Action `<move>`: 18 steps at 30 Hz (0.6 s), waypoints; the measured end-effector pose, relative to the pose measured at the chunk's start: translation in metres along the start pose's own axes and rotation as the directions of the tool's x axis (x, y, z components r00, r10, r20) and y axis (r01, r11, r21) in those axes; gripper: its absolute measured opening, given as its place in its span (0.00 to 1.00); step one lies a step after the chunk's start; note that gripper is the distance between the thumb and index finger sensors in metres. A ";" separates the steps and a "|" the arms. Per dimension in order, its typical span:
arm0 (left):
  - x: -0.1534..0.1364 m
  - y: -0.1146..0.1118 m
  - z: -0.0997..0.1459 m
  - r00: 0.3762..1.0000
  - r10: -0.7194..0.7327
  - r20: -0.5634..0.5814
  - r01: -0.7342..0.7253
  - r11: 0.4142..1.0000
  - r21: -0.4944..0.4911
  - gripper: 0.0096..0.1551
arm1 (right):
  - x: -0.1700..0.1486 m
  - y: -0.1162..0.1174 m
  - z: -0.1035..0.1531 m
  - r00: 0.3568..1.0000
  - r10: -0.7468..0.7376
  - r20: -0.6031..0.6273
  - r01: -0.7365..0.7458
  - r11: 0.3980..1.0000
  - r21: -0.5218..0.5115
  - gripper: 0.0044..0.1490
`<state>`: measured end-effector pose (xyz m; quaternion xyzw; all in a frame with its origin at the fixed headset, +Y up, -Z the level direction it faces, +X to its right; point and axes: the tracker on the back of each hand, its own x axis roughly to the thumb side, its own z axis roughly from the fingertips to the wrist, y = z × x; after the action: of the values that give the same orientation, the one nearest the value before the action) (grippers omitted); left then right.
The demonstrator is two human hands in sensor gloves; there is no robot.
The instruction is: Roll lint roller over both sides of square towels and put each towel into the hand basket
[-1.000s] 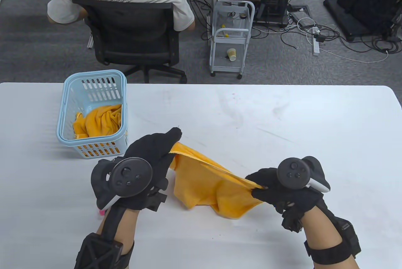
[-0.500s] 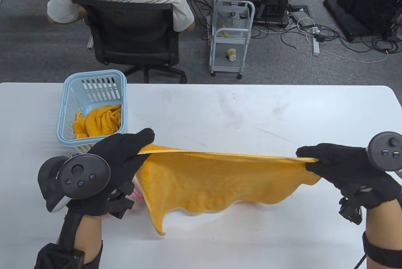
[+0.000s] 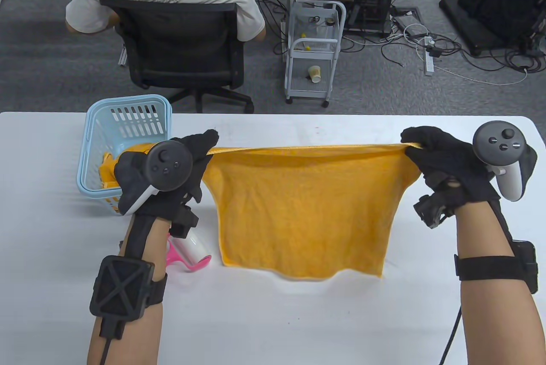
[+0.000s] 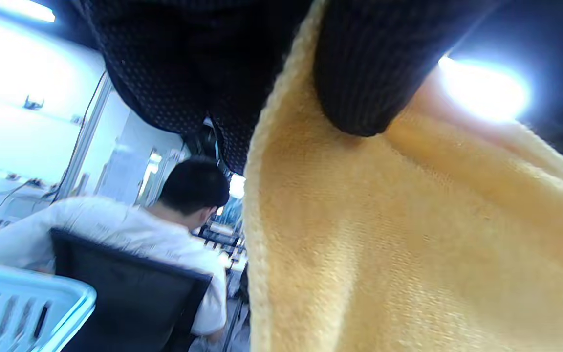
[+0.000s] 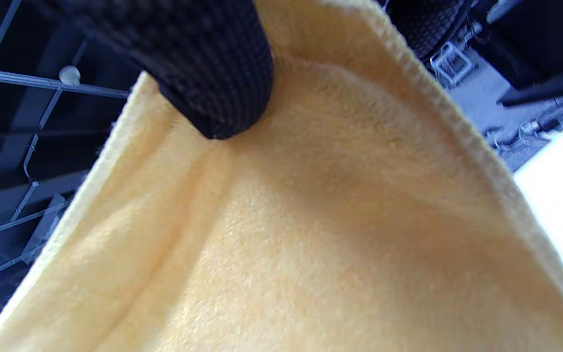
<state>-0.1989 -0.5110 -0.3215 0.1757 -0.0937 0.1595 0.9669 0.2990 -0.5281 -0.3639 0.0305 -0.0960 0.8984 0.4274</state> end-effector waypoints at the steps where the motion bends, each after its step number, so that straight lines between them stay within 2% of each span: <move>1: 0.003 0.007 -0.001 1.000 -0.008 0.017 0.007 0.999 0.048 0.19 | 0.006 -0.007 0.001 0.999 -0.015 0.032 0.017 0.999 -0.047 0.24; 3: 0.009 0.020 0.005 0.998 -0.017 0.063 0.007 0.989 0.149 0.19 | 0.016 -0.021 0.006 0.992 -0.067 0.111 0.078 0.992 -0.096 0.23; 4: 0.012 0.022 0.007 0.996 -0.024 0.083 0.010 0.985 0.170 0.20 | 0.019 -0.025 0.010 0.985 -0.093 0.145 0.108 0.989 -0.097 0.23; 6: 0.018 0.021 0.018 0.985 -0.101 0.142 0.076 0.982 0.173 0.20 | 0.019 -0.029 0.020 0.973 -0.084 0.214 0.102 0.992 -0.071 0.22; 7: 0.021 0.015 0.024 0.980 -0.127 0.152 0.103 0.983 0.154 0.20 | 0.014 -0.025 0.025 0.973 -0.030 0.230 0.042 0.998 -0.047 0.22; 9: 0.026 -0.009 0.038 0.962 -0.184 0.201 0.174 0.982 0.068 0.20 | 0.003 -0.015 0.032 0.967 0.073 0.244 -0.076 0.997 0.004 0.21; 12: 0.031 -0.070 0.067 0.908 -0.316 0.277 0.353 0.931 -0.095 0.20 | -0.030 0.021 0.049 0.940 0.254 0.228 -0.292 0.944 0.151 0.21; 13: 0.032 -0.099 0.080 0.878 -0.357 0.320 0.427 0.886 -0.182 0.20 | -0.050 0.042 0.059 0.919 0.322 0.226 -0.371 0.902 0.222 0.21; 14: 0.033 -0.116 0.088 0.862 -0.370 0.346 0.460 0.858 -0.227 0.21 | -0.060 0.054 0.064 0.908 0.354 0.225 -0.407 0.874 0.265 0.21; 15: 0.034 -0.143 0.102 0.838 -0.384 0.388 0.507 0.810 -0.294 0.21 | -0.075 0.070 0.073 0.886 0.404 0.229 -0.460 0.827 0.324 0.21; 17: 0.035 -0.179 0.122 0.797 -0.399 0.453 0.581 0.713 -0.394 0.22 | -0.096 0.093 0.084 0.867 0.445 0.225 -0.498 0.760 0.417 0.22; 18: 0.037 -0.195 0.133 0.774 -0.401 0.491 0.613 0.670 -0.419 0.22 | -0.110 0.105 0.092 0.851 0.473 0.230 -0.522 0.708 0.475 0.23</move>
<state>-0.1147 -0.7234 -0.2506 -0.0690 -0.2566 -0.1901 0.9451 0.2845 -0.6950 -0.3038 0.1589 0.1269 0.9690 0.1399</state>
